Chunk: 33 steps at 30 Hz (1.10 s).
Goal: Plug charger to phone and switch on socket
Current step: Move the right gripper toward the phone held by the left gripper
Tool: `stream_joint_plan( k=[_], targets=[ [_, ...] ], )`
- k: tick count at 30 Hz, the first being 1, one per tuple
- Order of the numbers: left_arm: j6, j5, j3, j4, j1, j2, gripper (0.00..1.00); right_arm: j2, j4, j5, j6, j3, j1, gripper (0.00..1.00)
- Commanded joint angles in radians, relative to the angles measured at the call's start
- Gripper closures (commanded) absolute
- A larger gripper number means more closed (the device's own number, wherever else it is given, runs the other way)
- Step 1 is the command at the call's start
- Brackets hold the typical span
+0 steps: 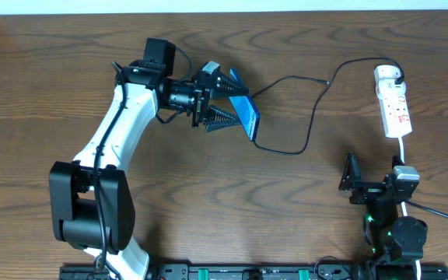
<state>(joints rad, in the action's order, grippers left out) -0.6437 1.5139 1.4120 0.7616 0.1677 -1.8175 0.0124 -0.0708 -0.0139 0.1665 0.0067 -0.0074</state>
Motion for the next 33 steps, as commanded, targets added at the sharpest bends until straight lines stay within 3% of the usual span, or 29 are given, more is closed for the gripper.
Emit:
stream_joint_plan(
  k=[1,20,22,29,33],
  targets=[
    [-0.005,0.059,-0.001,0.003,0.002,0.049,0.47,-0.005,-0.005,0.001,-0.015,-0.001,0.005,0.01],
    [-0.004,0.056,-0.001,-0.002,0.002,0.051,0.47,-0.005,-0.003,-0.011,0.008,-0.001,0.005,0.01],
    [-0.004,0.056,-0.001,-0.002,0.002,0.051,0.47,-0.005,-0.001,-0.030,0.082,-0.001,0.005,0.01],
    [-0.005,0.046,-0.001,-0.002,0.002,0.051,0.47,-0.005,0.007,-0.125,0.542,-0.001,0.005,0.01],
    [-0.005,0.041,-0.001,-0.001,0.002,0.051,0.47,-0.005,0.007,-0.127,0.632,-0.001,0.005,0.01]
  ],
)
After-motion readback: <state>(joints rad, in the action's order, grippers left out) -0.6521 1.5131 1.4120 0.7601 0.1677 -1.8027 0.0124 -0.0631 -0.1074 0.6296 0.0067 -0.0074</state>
